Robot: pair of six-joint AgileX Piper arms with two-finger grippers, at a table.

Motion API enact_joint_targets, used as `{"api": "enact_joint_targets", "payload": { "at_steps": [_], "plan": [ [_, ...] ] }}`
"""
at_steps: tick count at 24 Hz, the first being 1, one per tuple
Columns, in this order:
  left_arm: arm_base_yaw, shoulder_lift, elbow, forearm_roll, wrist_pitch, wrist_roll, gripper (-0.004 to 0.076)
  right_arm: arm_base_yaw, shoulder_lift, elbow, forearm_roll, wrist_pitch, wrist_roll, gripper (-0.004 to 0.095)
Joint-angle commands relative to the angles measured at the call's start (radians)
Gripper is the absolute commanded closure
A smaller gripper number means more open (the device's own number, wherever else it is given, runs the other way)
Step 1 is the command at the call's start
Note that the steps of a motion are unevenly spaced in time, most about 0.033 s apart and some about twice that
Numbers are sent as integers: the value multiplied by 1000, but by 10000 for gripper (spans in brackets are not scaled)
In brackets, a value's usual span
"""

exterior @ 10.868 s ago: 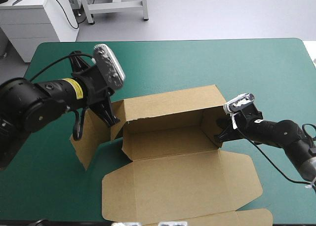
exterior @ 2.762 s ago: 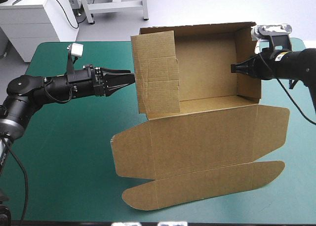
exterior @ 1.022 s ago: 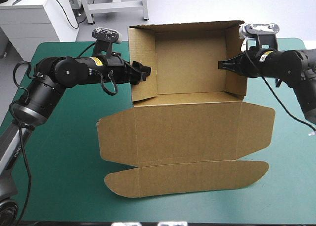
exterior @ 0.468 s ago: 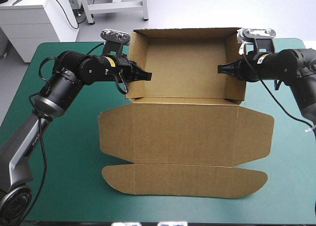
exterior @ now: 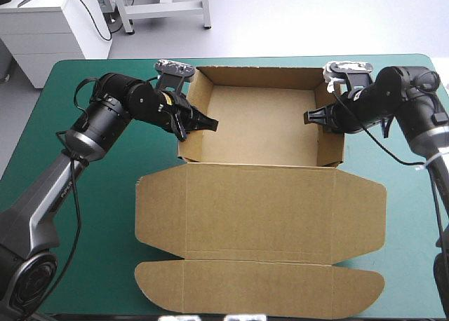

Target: Fold the box

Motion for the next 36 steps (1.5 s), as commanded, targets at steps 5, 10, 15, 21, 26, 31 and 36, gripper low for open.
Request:
{"api": "enact_joint_targets", "payload": {
  "at_steps": [5, 10, 15, 21, 26, 31, 36],
  "plan": [
    [-16, 32, -36, -24, 90, 69, 732, 4, 60, -30, 60, 67, -89, 924],
    [-16, 112, -36, -11, 136, 76, 732, 32, 104, -30, -5, 67, -67, 924],
    [-16, 170, -36, 54, 224, 92, 732, 153, 174, -30, -116, 32, 8, 924],
    [-16, 181, -36, 97, 225, 92, 732, 165, 238, -30, -121, 42, 38, 924],
    [-16, 181, -36, 113, 225, 92, 729, 165, 238, -30, -140, 41, 38, 924],
    [13, 181, -36, 49, 225, 100, 567, 165, 238, -30, -185, 56, 34, 911],
    [63, 181, -36, -28, 225, 100, 320, 165, 238, -30, -194, 65, 3, 706]
  ]
}}
